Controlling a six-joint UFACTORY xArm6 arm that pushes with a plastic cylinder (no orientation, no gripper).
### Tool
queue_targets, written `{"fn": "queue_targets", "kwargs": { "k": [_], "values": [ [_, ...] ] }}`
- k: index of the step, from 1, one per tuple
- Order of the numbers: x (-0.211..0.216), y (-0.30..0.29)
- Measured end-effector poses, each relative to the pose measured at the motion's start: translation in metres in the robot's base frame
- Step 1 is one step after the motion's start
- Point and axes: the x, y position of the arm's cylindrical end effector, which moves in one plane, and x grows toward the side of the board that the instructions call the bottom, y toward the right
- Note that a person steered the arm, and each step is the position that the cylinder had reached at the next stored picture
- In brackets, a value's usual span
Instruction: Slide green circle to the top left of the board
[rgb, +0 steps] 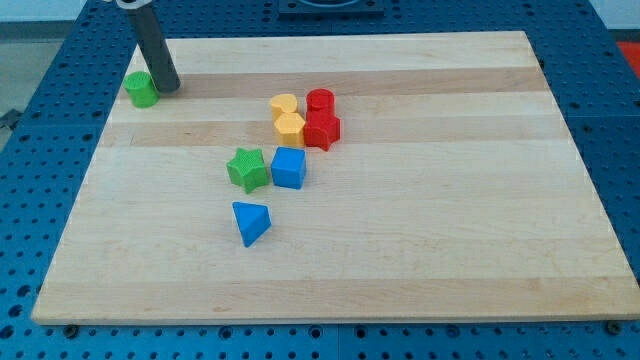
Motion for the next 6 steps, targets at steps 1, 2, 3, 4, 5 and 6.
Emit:
{"fn": "queue_targets", "kwargs": {
  "k": [1, 2, 3, 4, 5, 6],
  "values": [
    [0.046, 0.0],
    [0.064, -0.021],
    [0.025, -0.042],
    [-0.018, -0.042],
    [-0.034, -0.042],
    [-0.034, -0.042]
  ]
}}
